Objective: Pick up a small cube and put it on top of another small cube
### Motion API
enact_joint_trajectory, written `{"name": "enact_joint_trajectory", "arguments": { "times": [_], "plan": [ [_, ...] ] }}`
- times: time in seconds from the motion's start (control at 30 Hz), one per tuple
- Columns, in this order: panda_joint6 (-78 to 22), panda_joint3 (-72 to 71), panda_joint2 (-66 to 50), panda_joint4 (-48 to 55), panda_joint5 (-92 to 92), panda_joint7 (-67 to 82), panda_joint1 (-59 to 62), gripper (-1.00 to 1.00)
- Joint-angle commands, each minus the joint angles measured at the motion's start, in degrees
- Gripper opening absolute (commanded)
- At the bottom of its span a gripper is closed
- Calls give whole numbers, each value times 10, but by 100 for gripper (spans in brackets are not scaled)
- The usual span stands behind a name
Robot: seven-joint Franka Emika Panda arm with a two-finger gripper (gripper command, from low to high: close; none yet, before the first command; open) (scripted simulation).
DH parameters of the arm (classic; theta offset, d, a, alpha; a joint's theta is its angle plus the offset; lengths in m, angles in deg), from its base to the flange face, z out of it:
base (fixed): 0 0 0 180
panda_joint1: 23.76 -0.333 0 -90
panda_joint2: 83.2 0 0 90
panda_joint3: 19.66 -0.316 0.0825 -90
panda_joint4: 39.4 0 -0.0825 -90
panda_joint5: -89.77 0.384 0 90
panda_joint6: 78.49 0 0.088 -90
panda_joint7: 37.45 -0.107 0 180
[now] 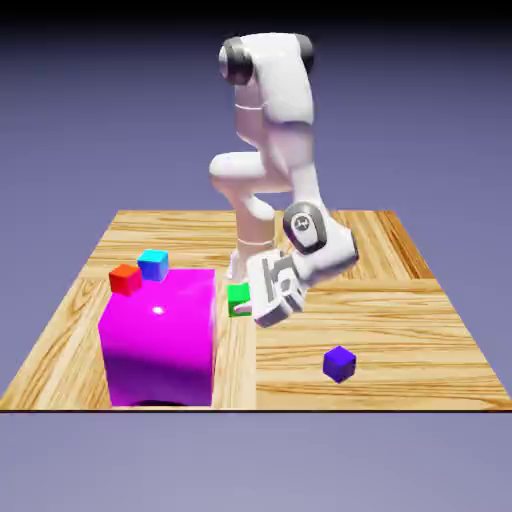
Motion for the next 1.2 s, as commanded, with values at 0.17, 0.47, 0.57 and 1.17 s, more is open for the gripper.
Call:
{"name": "enact_joint_trajectory", "arguments": {
  "times": [0.17, 0.47, 0.57, 1.17],
  "plan": [
    [51, 125, 73, 35, 65, 107, -59, -100],
    [122, 79, 254, -89, -75, 155, 82, -100],
    [145, 57, 316, -136, -128, 168, 135, -100],
    [374, -195, 476, -203, -24, 258, 468, -100]
  ]
}}
